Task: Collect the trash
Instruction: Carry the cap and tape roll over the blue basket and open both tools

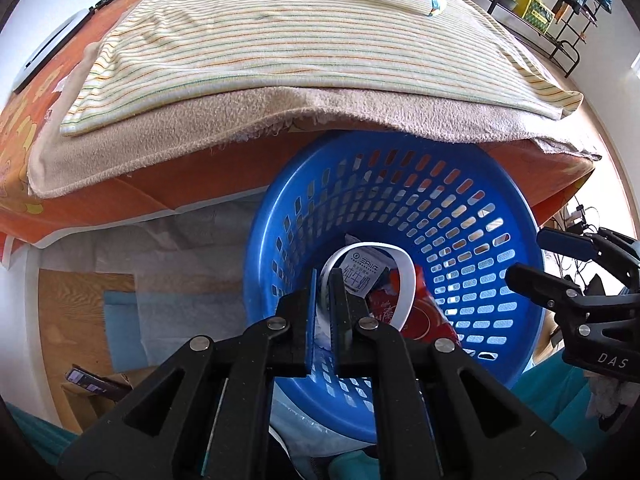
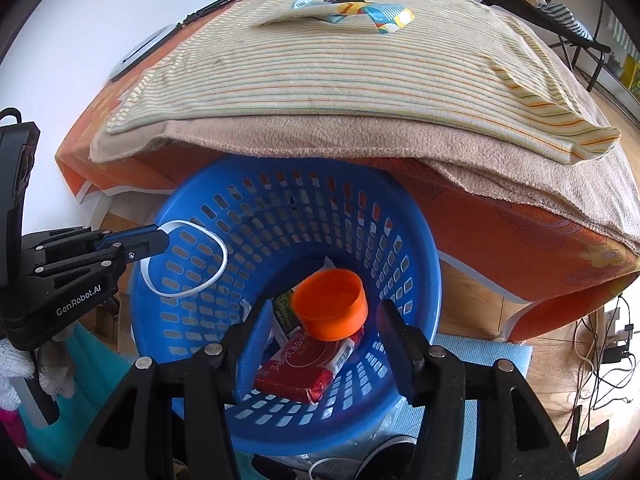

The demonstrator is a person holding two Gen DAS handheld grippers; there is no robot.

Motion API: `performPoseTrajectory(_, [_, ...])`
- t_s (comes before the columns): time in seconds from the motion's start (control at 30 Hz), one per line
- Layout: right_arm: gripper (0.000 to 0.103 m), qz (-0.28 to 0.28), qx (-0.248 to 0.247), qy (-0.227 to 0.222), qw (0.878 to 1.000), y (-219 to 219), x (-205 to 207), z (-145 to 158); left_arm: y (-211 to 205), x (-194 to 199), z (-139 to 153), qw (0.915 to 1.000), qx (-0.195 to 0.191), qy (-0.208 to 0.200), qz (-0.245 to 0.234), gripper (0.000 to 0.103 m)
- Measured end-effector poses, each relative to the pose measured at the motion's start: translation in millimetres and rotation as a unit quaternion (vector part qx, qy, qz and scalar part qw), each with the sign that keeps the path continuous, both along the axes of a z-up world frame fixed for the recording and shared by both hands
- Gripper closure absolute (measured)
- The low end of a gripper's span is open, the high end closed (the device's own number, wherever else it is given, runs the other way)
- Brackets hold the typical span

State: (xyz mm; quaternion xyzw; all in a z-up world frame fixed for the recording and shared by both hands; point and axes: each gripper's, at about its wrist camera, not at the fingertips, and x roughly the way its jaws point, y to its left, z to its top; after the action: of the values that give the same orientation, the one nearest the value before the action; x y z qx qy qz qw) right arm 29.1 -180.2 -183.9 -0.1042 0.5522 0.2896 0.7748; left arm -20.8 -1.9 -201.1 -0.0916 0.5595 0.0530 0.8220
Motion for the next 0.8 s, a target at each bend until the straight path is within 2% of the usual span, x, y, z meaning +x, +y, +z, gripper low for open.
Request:
performPoseTrajectory(0.07, [0.037,-0.002,0.0,0.001,1.0,-0.8,0.7,-0.2,0.1,0.4,-1.8,1.0,-0.001,0.003,0.0,0.073])
performPoseTrajectory(0.13, [0.033,-0.003,-0.003,0.005,1.0,-1.4,1.7,-1.7,0.2,0.3,-2.0,1.0,0.0,0.001,0.002,0.068])
performPoseTrajectory(0.2, [0.028,-0.007,-0.005,0.009,1.0,-1.5,2.8,-3.0,0.8,0.9,-2.7,1.0,0.001,0.003,0.004,0.068])
performPoseTrajectory(0.27, [0.026,-0.008,-0.006,0.011,1.0,-1.7,2.8,-3.8,2.2,1.0,-3.3,1.0,0.0,0.005,0.007,0.055])
performPoseTrajectory(0.33, [0.022,-0.008,-0.01,0.012,1.0,-1.5,3.0,-4.6,3.2,0.8,-2.8,0.9999,0.0,0.003,0.011,0.049])
performPoseTrajectory(0.37, [0.018,-0.008,-0.012,0.012,1.0,-1.4,3.4,-5.2,3.8,0.9,-2.5,0.9999,-0.002,0.003,0.012,0.046])
performPoseTrajectory(0.43, [0.017,-0.009,-0.015,0.012,1.0,-0.9,3.3,-5.7,4.6,1.2,-2.9,0.9999,-0.005,0.005,0.015,0.042])
performPoseTrajectory(0.53, [0.014,-0.01,-0.022,0.015,1.0,0.0,4.0,-7.5,4.6,1.3,-3.7,0.9998,-0.004,0.008,0.016,0.042])
performPoseTrajectory(0.8, [0.014,-0.012,-0.03,0.017,0.999,0.8,4.8,-8.6,7.6,1.5,-2.1,0.9995,-0.014,0.008,0.025,0.038])
